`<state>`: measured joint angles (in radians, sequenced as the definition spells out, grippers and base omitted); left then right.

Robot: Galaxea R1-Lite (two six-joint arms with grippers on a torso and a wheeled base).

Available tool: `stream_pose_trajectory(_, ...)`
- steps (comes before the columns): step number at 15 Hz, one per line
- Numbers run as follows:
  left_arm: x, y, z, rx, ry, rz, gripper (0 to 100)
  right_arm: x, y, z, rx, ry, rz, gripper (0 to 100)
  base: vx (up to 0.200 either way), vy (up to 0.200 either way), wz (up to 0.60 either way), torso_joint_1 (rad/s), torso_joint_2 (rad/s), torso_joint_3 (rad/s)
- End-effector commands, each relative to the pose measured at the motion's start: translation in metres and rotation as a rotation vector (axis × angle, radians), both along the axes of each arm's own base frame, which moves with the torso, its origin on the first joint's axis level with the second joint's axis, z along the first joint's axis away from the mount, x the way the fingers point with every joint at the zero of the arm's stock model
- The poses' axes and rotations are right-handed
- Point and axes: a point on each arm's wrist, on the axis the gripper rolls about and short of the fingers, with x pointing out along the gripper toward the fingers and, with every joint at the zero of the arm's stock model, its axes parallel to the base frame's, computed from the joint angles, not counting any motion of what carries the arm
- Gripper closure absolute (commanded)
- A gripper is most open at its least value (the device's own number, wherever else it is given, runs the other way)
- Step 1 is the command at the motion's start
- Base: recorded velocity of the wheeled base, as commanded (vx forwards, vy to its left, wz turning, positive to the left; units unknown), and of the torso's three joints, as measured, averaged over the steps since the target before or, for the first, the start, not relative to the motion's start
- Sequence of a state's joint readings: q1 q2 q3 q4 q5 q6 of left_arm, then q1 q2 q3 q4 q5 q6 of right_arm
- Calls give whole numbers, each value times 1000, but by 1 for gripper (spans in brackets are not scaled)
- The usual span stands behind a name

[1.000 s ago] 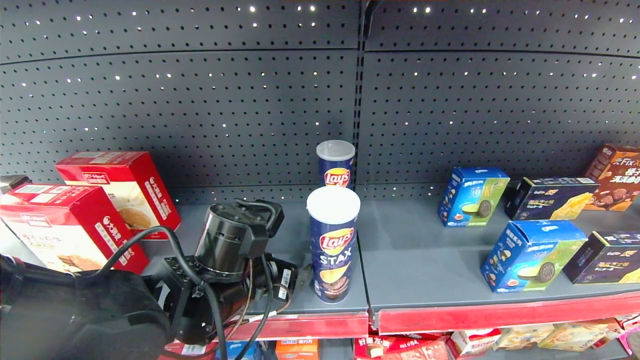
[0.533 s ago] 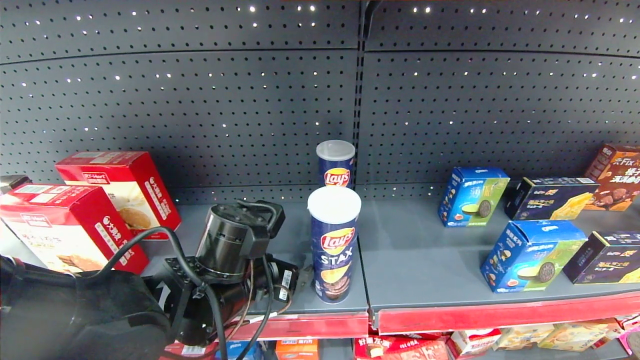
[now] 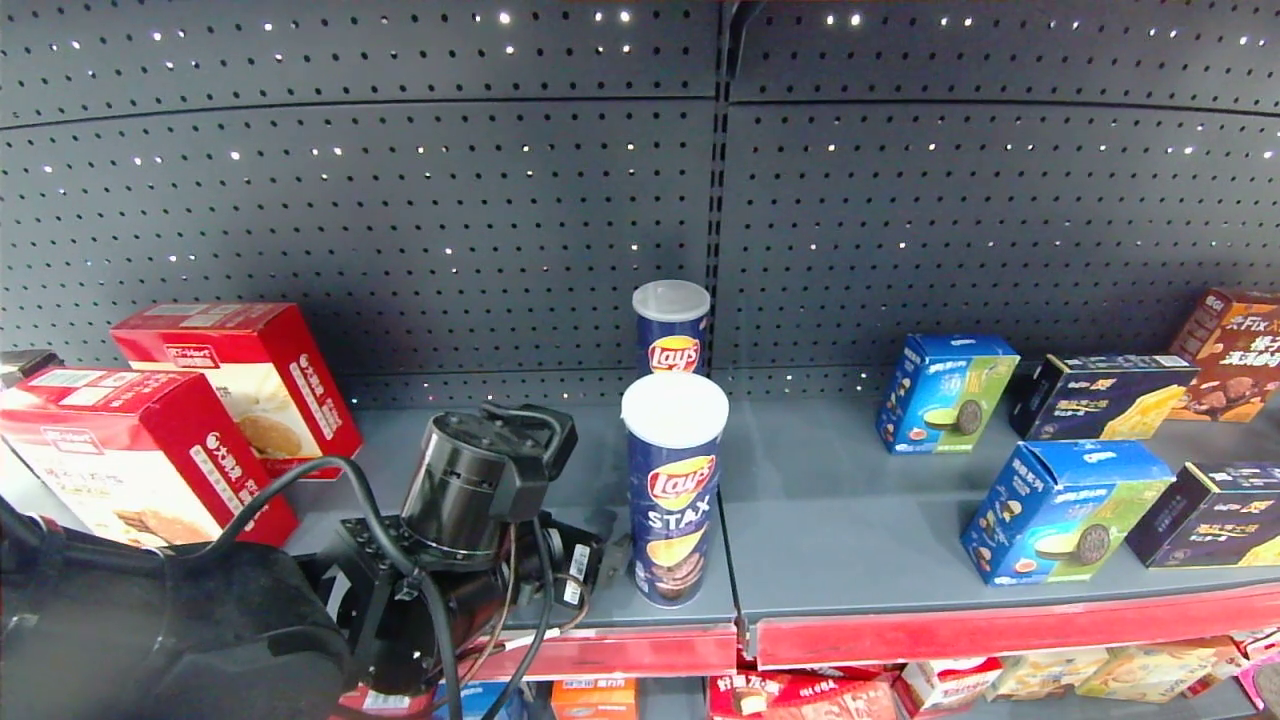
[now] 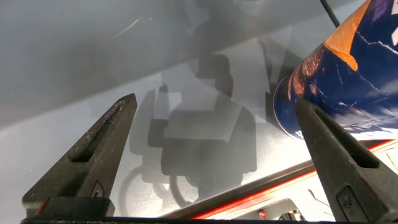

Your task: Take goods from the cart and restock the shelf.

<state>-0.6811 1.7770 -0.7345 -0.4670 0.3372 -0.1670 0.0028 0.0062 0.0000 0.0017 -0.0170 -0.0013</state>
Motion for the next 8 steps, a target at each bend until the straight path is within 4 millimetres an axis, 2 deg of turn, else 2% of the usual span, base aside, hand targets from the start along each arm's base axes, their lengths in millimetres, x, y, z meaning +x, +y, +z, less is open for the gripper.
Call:
stream_pose_trajectory(1, 1, -1, -1, 1, 1, -1, 0, 0, 0, 0, 0, 1, 0, 0, 0, 0, 0, 0, 0, 0)
stream_pose_trajectory(8, 0, -3, -2, 4, 4, -6, 0, 0, 0, 0, 0, 1, 0, 0, 0, 0, 0, 0, 0, 0)
